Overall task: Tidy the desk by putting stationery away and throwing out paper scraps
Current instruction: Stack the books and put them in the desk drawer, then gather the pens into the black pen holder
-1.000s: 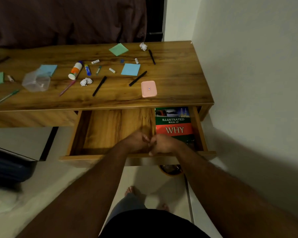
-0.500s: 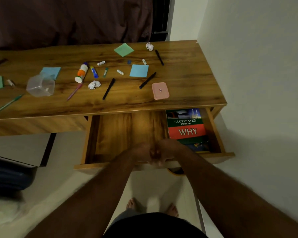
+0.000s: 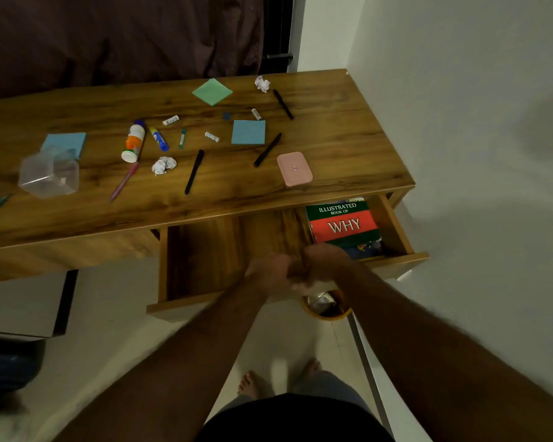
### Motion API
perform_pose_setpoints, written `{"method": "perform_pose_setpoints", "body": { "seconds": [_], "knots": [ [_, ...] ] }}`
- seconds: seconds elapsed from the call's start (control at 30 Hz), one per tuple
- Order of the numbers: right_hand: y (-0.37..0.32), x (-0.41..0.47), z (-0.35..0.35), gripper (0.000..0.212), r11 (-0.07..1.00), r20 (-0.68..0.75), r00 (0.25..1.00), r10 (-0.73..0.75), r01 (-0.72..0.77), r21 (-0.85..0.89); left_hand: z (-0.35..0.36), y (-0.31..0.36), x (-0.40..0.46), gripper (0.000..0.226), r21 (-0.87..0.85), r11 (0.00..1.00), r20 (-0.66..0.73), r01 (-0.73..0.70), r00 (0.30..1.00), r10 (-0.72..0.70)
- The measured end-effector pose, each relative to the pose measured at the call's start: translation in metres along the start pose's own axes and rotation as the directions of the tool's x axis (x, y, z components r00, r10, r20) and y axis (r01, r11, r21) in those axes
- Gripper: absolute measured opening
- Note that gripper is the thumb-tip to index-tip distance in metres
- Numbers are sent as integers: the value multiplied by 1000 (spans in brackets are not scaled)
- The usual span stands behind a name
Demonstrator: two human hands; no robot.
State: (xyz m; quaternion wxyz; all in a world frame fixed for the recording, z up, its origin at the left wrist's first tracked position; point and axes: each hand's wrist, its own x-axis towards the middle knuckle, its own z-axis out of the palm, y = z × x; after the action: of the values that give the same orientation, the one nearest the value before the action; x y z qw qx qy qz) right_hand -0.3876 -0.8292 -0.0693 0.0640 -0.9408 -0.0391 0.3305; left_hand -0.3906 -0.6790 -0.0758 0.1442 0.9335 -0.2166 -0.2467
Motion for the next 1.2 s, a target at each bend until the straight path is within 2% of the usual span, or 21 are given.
{"method": "perform_pose_setpoints", "body": {
  "seconds": [0.1, 0.23, 0.43, 0.53, 0.67, 0.87, 1.0, 1.2],
  "knots": [
    [3, 7, -4, 58, 1000, -82, 997, 8, -10, -24, -9, 0, 3, 45, 18, 1000, -78, 5, 997, -3],
    [8, 18, -10, 77, 992, -179, 984, -26, 4, -123, -16, -4, 18, 68, 178, 982, -123, 60, 992, -38],
    [13, 40, -27, 82, 986, -374, 919, -120, 68, -150, -25, -10, 48, 73, 271, 953, -243, 132, 968, -65],
    [15, 54, -29, 72, 984, -477, 868, -141, 72, -160, -28, -15, 61, 71, 278, 944, -324, 177, 943, -81],
    [13, 71, -33, 45, 978, -595, 792, -138, 14, -208, -33, -17, 76, 61, 302, 922, -416, 244, 903, -103],
    [11, 91, -49, 29, 956, -580, 779, -239, 85, -280, -40, -22, 92, 42, 276, 912, -433, 304, 886, -164],
    [13, 101, -52, 23, 957, -588, 772, -241, 91, -274, -45, -22, 99, 29, 253, 910, -454, 328, 871, -188],
    [13, 108, -53, 19, 962, -657, 713, -245, 96, -254, -50, -25, 103, 29, 224, 920, -455, 322, 869, -194]
  ]
}}
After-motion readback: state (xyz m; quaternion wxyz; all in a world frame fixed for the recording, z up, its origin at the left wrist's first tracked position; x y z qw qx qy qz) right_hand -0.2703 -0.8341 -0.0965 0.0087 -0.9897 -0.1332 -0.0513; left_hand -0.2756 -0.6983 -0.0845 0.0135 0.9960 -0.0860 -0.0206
